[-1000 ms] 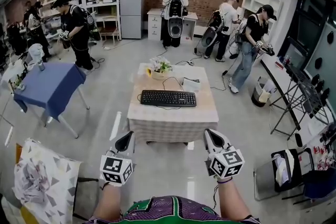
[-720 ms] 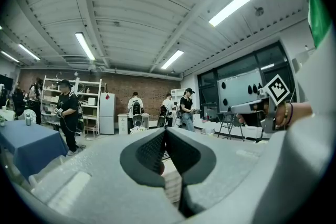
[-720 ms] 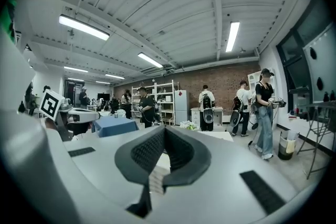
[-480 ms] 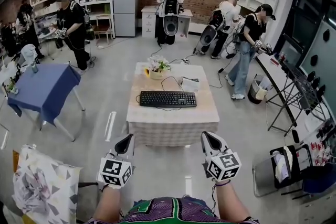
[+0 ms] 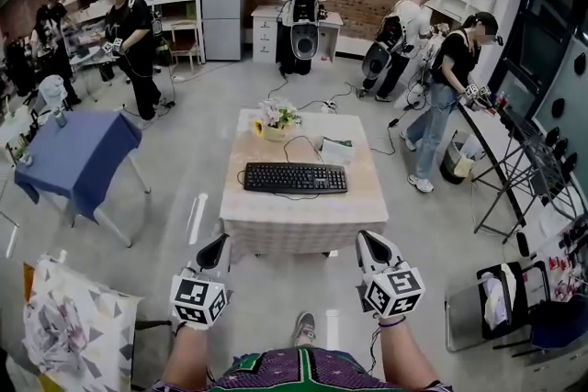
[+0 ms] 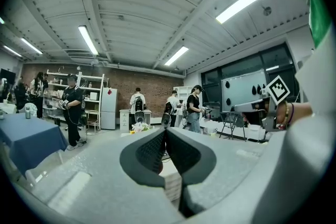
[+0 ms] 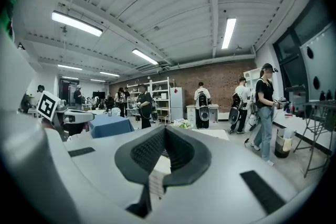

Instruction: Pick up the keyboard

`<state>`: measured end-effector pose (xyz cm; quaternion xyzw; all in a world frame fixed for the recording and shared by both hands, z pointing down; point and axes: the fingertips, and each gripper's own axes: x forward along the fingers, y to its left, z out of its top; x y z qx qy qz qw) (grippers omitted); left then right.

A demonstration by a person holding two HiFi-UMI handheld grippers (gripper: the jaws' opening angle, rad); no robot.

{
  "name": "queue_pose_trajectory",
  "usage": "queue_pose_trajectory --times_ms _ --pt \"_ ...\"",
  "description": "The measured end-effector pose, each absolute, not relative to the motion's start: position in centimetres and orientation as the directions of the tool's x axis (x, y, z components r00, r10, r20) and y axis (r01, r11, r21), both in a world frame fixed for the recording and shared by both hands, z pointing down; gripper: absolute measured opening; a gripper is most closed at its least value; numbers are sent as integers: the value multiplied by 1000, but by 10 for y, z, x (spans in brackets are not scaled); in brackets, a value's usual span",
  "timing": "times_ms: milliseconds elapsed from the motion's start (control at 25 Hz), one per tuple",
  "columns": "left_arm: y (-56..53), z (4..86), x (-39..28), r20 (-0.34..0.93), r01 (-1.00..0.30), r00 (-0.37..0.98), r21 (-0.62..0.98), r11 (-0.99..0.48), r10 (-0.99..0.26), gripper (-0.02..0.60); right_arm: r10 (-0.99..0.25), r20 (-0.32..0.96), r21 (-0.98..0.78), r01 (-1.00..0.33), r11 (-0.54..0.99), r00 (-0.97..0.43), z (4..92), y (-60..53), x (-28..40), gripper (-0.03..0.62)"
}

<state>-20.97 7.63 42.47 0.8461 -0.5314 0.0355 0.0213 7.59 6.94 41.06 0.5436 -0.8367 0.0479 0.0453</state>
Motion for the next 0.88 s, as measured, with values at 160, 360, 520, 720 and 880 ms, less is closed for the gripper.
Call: queue_pose_trajectory --times_ms 160,360,520,720,880 --pt "47 418 -205 80 -912 407 -8 -409 -910 17 -893 99 -29 -899 438 -438 401 32 80 3" --pt "0 405 -183 62 -915 399 -40 -402 -915 17 -886 69 -5 -889 458 -458 389 -16 99 3" --pt "-31 403 -161 63 -914 398 -60 -401 -915 17 -878 74 -20 -881 473 -474 394 -51 118 3" --pt "-64 397 -138 63 -919 380 -82 -385 -923 17 -860 76 -32 -863 504 -505 395 -88 136 3" --pt "-85 399 -127 67 -931 354 -69 -359 -933 17 -846 83 -41 -850 525 -527 400 -116 147 3"
